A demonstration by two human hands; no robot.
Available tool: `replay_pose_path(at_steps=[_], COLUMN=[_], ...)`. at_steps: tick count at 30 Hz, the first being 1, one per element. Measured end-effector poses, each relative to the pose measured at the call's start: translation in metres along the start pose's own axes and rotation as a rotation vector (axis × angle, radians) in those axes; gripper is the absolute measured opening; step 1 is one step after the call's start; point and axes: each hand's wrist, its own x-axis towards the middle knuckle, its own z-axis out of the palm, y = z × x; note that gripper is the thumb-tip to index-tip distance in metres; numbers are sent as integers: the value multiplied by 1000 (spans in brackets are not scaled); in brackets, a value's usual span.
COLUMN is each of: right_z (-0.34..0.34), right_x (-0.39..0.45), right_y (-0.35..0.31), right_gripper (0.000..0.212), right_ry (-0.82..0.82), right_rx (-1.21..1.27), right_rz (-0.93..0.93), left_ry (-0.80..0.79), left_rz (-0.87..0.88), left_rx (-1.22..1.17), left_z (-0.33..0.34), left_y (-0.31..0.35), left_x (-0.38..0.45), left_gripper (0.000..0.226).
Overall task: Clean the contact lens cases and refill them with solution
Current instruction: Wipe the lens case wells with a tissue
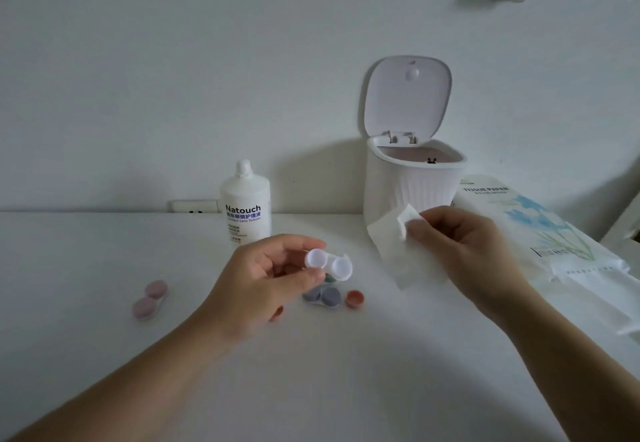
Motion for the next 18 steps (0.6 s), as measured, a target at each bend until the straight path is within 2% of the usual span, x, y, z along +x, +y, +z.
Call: replay_pose_path(at_steps=[4, 7, 8, 11, 15, 18], right_z=[30, 48, 52, 52, 48, 48], right_x=[-3, -11, -14, -22, -21, -19], right_y=[-21, -20, -17, -8, 2, 6], right_gripper=[11, 10, 7, 16, 19, 38], right_ry=[-57, -109, -146, -273, -349, -366], right_rx=[-168, -53, 15, 305, 382, 436], right_rz=[-139, -166, -157, -79, -40, -25], left_ry=[-46, -30, -28, -15, 2, 24], left_rz=[66, 104, 112, 118, 101, 106], left_rx=[-130, -162, -177, -213, -197, -181], left_z=[6, 6, 6, 5, 5, 5], left_y=[-2, -4, -3, -5, -8, -8], left_x=[-4, -3, -3, -1, 0, 0], left_gripper=[28, 27, 27, 26, 25, 25])
